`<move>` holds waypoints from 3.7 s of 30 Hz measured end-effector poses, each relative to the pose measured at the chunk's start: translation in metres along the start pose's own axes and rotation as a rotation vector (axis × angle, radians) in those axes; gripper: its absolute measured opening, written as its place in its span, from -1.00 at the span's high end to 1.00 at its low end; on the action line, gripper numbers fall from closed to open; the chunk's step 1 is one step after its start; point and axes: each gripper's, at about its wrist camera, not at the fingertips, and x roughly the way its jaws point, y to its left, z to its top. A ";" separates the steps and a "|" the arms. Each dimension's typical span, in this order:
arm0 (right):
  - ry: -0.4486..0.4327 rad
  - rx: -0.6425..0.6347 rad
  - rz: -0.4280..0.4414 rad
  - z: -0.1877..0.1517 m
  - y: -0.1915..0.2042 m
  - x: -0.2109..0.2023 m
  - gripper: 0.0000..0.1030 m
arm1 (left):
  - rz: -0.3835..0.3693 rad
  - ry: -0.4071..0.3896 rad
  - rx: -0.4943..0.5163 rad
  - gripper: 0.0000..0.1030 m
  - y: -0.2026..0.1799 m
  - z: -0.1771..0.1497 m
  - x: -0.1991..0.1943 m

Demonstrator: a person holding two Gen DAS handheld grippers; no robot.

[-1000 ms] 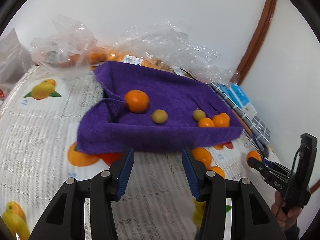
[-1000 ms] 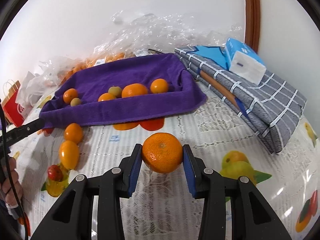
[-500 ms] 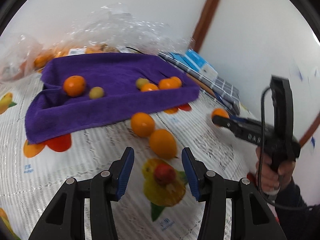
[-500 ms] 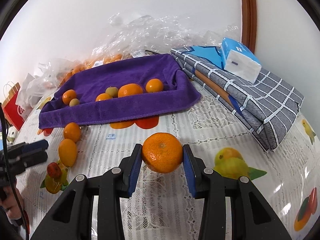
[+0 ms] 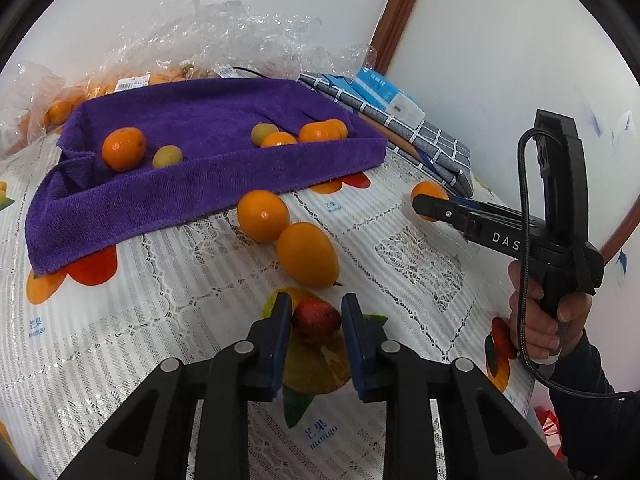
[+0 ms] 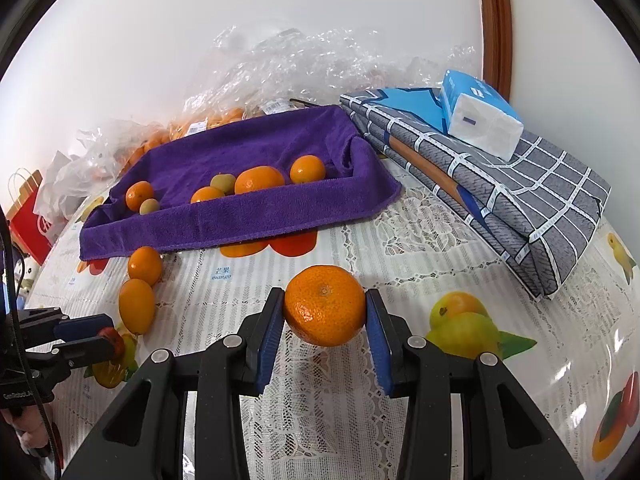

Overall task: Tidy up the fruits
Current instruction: 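Grasp the red apple with the left tool while the right tool holds its orange, then carry the held orange and apple over the purple towel and lower them, then open both tools to release the orange and apple onto the towel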

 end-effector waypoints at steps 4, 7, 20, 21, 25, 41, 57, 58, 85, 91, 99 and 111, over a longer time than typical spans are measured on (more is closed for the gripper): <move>0.001 -0.005 0.001 0.000 0.001 0.001 0.22 | 0.003 -0.004 -0.002 0.53 0.000 0.000 0.000; 0.004 -0.003 0.003 0.000 0.001 0.001 0.23 | 0.004 -0.027 -0.012 0.53 0.002 0.001 -0.004; -0.004 0.001 0.001 0.000 -0.001 0.000 0.23 | 0.039 -0.156 -0.120 0.53 0.023 0.008 -0.024; -0.003 0.004 0.000 0.000 -0.001 0.000 0.23 | 0.043 -0.165 -0.134 0.53 0.026 0.009 -0.025; -0.004 0.006 -0.003 0.000 -0.001 0.000 0.23 | 0.071 -0.192 -0.170 0.53 0.034 0.010 -0.030; -0.063 -0.004 0.003 0.025 0.006 -0.017 0.23 | 0.165 -0.316 -0.285 0.53 0.060 0.012 -0.059; -0.156 -0.056 0.050 0.112 0.031 0.008 0.23 | 0.234 -0.374 -0.371 0.53 0.095 0.079 -0.055; -0.157 -0.056 0.051 0.117 0.031 0.012 0.23 | 0.234 -0.370 -0.383 0.53 0.099 0.083 -0.048; -0.039 -0.129 0.047 0.110 0.042 0.103 0.22 | 0.282 -0.264 -0.395 0.53 0.113 0.079 0.004; -0.045 -0.135 0.036 0.108 0.043 0.100 0.20 | 0.294 -0.264 -0.385 0.53 0.112 0.080 0.007; -0.063 -0.043 0.051 0.097 0.039 0.054 -0.07 | 0.290 -0.256 -0.366 0.21 0.110 0.082 0.007; 0.078 -0.218 0.218 0.016 0.112 0.007 -0.01 | 0.336 -0.280 -0.363 0.18 0.103 0.055 -0.043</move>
